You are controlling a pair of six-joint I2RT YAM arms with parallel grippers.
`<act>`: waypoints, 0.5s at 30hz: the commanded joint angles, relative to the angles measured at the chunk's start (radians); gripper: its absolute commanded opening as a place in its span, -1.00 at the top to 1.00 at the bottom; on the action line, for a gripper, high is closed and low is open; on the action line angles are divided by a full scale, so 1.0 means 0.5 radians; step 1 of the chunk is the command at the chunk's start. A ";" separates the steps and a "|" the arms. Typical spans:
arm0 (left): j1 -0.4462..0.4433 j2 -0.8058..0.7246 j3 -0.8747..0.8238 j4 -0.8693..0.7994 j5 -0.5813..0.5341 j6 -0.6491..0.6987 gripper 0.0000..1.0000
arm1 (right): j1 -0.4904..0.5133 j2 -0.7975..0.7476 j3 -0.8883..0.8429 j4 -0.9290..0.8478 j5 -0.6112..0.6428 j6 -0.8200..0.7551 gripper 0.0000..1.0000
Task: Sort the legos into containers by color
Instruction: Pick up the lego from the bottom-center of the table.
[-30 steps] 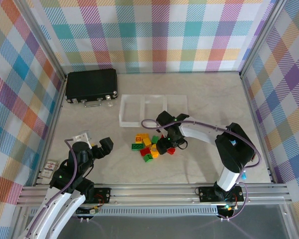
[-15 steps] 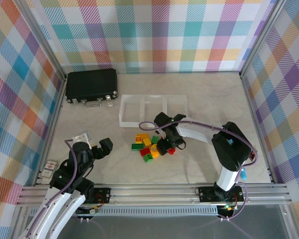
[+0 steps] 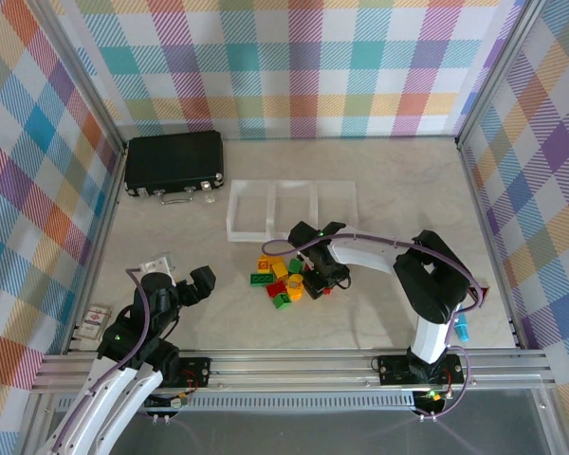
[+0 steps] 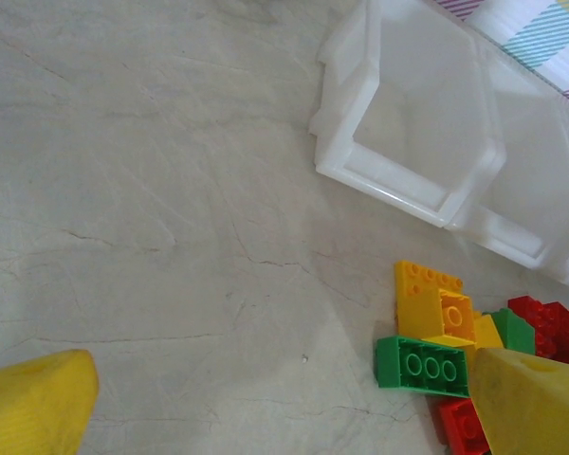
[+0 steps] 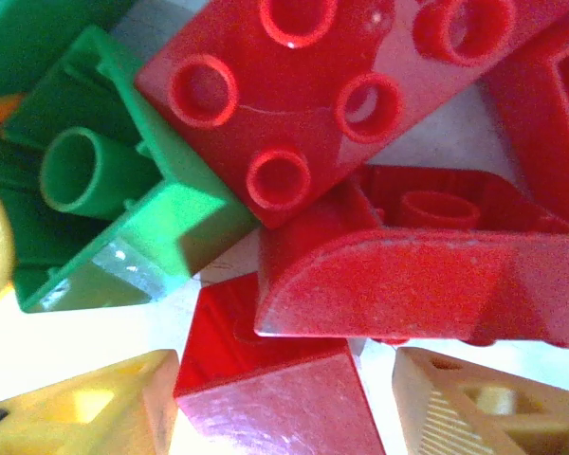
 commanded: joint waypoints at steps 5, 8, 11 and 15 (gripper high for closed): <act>-0.018 -0.056 -0.025 -0.011 -0.024 -0.015 -0.99 | 0.036 0.026 0.068 -0.073 0.116 0.077 0.01; -0.018 -0.073 -0.025 -0.025 -0.027 -0.009 -0.99 | 0.049 0.015 0.077 -0.092 0.144 0.074 0.12; -0.018 -0.112 -0.031 -0.035 -0.033 -0.012 -0.99 | 0.064 -0.021 0.074 -0.106 0.157 0.084 0.26; -0.018 -0.171 -0.043 -0.052 -0.043 -0.020 -0.99 | 0.078 -0.111 0.059 -0.143 0.151 0.107 0.43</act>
